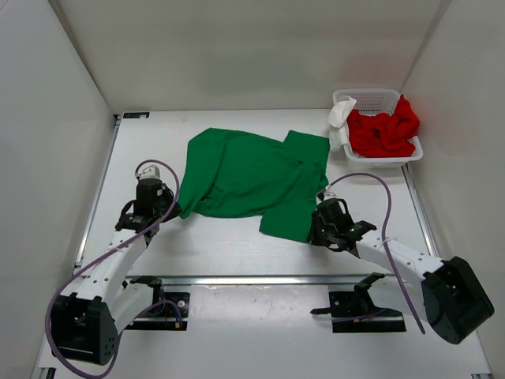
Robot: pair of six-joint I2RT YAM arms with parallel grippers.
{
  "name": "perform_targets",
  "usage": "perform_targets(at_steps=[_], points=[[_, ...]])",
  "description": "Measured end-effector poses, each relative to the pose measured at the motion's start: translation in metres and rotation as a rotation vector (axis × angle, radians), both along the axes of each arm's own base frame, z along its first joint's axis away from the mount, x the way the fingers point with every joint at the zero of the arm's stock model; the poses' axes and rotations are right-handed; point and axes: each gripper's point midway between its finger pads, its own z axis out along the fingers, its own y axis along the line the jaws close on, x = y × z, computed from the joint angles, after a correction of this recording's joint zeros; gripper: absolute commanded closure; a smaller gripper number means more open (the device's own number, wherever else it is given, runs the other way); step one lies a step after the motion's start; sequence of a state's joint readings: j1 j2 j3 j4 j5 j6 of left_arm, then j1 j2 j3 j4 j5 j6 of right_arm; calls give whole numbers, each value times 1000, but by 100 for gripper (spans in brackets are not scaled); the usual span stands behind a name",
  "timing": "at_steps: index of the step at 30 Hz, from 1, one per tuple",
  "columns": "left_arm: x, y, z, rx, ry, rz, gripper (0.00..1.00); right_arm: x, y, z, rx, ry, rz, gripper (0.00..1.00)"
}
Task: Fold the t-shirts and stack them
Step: Flatten out the tshirt
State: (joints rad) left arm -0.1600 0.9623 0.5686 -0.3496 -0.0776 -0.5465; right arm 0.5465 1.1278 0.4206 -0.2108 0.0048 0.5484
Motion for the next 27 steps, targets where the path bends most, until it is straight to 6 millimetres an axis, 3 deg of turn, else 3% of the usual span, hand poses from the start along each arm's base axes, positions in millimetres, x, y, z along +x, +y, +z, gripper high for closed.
perform_targets(at_steps=[3,5,7,10,13,16,20,21,24,25,26,27], points=[[-6,-2,2,18,26,-28,100,-6,-6,18,-36,-12,1,100],[-5,-9,19,41,35,-75,100,2,-7,54,-46,-84,-5,100],[4,-21,58,59,-11,-132,100,18,-5,113,-41,-204,-16,100],[18,-31,145,49,-176,-181,100,38,-9,221,-27,-404,-51,100],[23,-4,235,41,-362,-122,100,45,-24,326,0,-604,-103,100],[17,23,291,53,-465,-46,100,46,-47,406,-30,-727,-159,100],[11,22,349,37,-553,-56,100,47,-61,496,-37,-874,-200,100],[11,20,361,32,-567,-60,100,45,-55,518,-18,-924,-189,99],[14,24,404,33,-619,-47,100,35,-24,551,17,-1007,-102,100],[16,23,421,32,-652,-42,100,30,-9,559,20,-1039,-66,100],[8,13,448,28,-715,-44,100,19,31,584,-30,-1159,-22,99],[9,14,445,23,-715,-45,100,25,38,584,-101,-1181,-20,100]])
